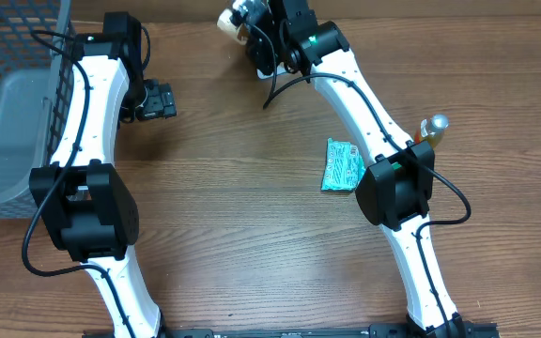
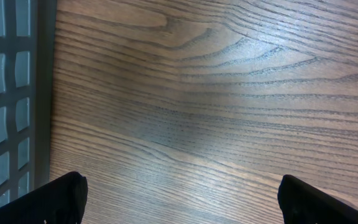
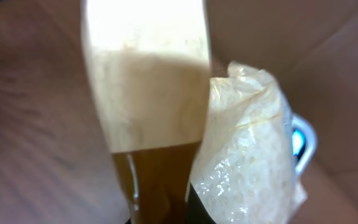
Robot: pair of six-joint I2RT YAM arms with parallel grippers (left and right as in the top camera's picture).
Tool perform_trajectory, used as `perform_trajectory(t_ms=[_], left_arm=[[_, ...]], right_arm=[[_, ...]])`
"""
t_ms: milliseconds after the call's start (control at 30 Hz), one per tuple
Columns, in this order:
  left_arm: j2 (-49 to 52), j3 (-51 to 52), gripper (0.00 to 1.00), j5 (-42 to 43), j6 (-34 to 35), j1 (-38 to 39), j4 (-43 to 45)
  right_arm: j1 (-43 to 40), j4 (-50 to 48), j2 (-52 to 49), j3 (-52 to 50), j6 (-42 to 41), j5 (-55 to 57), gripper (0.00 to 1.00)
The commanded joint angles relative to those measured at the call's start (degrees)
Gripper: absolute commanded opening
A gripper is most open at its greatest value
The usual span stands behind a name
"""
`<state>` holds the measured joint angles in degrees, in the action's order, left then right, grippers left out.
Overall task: Scan the item barcode
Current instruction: 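Lift the pouch with the right gripper up to the white scanner, then carry the pouch back down and lower it onto the table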
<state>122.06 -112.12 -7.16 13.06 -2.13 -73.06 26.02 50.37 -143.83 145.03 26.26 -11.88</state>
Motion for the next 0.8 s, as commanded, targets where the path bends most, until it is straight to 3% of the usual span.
perform_trajectory(t_ms=[0, 300, 767], left_arm=[[-0.24, -0.81, 0.99, -0.74, -0.85, -0.09, 0.02], [-0.24, -0.81, 0.99, -0.74, -0.85, -0.09, 0.02], [-0.24, -0.81, 1.00, -0.74, -0.85, -0.09, 0.02]], right_arm=[[0.15, 2.93, 6.40, 0.33, -2.75, -7.21, 0.04], [0.11, 17.53, 12.41, 0.33, -15.98, -16.41, 0.04], [0.63, 40.06, 12.04, 0.28, -16.20, -25.77, 0.04]])
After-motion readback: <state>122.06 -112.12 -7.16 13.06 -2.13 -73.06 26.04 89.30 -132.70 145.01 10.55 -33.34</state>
